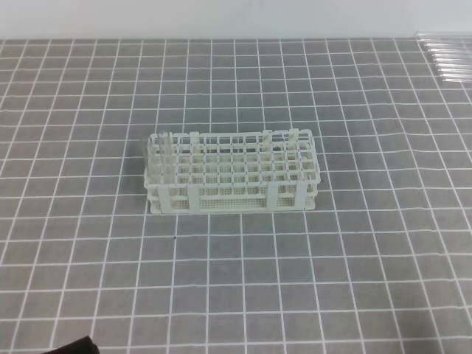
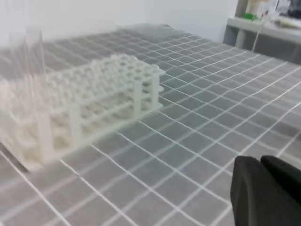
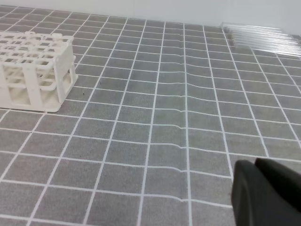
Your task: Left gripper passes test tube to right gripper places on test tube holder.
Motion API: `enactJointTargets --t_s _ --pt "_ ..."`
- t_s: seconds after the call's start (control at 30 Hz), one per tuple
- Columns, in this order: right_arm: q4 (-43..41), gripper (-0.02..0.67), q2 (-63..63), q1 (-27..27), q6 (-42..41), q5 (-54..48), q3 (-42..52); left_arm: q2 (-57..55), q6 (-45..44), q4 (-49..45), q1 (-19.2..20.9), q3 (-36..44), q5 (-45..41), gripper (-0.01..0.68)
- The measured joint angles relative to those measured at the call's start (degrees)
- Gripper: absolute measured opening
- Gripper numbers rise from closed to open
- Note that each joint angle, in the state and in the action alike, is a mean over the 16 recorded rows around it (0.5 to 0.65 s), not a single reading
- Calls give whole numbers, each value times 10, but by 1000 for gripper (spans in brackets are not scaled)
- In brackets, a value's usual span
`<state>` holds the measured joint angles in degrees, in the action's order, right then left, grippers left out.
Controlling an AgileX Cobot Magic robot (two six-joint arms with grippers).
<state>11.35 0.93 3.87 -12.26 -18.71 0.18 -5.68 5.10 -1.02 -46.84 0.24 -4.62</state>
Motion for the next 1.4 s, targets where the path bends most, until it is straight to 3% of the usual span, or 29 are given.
enactJointTargets --t_s 0.17,0.5,0.7,0.9,1.4 --pt "0 -13 0 0 0 0 0 0 -6 -10 51 0 19 0" --pt "0 -13 0 0 0 0 0 22 -6 19 243 0 15 -1" --pt "0 -13 0 0 0 0 0 44 -9 34 323 0 -25 -1" --pt "0 -13 0 0 0 0 0 59 -11 33 351 -1 -80 -1" --pt "0 -13 0 0 0 0 0 62 -14 26 356 -1 -146 -1"
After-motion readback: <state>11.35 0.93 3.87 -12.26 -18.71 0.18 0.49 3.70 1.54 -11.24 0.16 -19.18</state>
